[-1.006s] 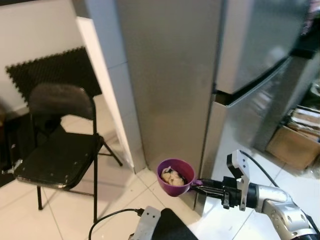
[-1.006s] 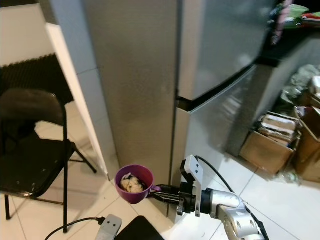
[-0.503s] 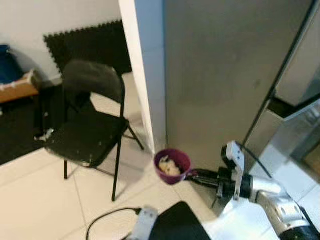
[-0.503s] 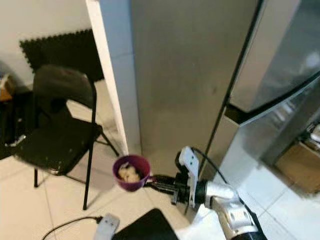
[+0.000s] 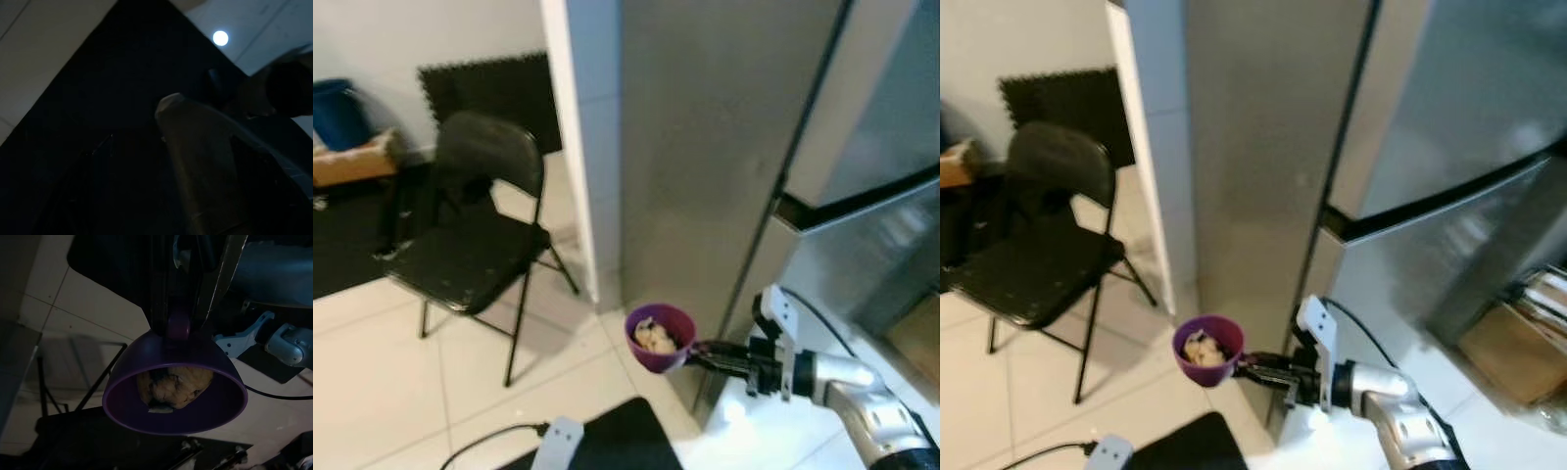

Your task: Restocking fridge

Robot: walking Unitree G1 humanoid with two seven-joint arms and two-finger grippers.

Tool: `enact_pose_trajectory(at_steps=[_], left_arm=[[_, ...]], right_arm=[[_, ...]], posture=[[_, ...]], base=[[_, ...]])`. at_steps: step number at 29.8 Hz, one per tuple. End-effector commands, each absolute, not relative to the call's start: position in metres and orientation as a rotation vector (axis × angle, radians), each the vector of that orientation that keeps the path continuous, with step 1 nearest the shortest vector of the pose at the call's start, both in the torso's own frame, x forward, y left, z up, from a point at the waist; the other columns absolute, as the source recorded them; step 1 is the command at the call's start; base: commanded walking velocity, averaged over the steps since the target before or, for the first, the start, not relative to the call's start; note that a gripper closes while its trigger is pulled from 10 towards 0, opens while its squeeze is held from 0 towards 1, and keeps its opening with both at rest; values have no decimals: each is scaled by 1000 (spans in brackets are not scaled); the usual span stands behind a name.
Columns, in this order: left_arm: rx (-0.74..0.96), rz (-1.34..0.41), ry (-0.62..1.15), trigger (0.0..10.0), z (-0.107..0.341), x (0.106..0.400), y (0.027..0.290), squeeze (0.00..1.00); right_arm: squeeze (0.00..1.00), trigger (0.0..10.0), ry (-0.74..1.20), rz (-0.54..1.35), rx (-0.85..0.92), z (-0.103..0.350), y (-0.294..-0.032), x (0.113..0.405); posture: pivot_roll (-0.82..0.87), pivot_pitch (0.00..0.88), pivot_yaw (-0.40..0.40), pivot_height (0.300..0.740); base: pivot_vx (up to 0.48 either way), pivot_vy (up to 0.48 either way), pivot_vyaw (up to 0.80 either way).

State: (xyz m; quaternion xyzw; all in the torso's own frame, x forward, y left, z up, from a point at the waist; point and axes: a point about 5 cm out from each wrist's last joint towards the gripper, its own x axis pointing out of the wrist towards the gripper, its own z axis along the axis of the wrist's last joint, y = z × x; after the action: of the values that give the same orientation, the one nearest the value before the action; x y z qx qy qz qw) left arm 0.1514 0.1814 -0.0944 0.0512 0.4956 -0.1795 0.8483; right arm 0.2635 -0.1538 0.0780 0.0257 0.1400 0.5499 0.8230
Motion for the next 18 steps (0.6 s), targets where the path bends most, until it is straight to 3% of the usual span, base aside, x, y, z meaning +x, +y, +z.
enact_pose_trajectory(at_steps=[1,7,18], left_arm=[[117,-360,1061,10000,-95,145,193,0],[125,-382,1057,10000,-96,144,189,0],[127,-388,1071,10000,-99,143,176,0]], right_arm=[[0,10000,278,1184,42,82,-147,267],[0,10000,276,1178,49,82,-147,266],[0,10000,279,1175,61,80,-147,262]], posture=[[-4,0,-5,740],[-15,0,5,740],[-22,0,10,740]], base=[[0,0,0],[0,-51,0],[0,-472,0]])
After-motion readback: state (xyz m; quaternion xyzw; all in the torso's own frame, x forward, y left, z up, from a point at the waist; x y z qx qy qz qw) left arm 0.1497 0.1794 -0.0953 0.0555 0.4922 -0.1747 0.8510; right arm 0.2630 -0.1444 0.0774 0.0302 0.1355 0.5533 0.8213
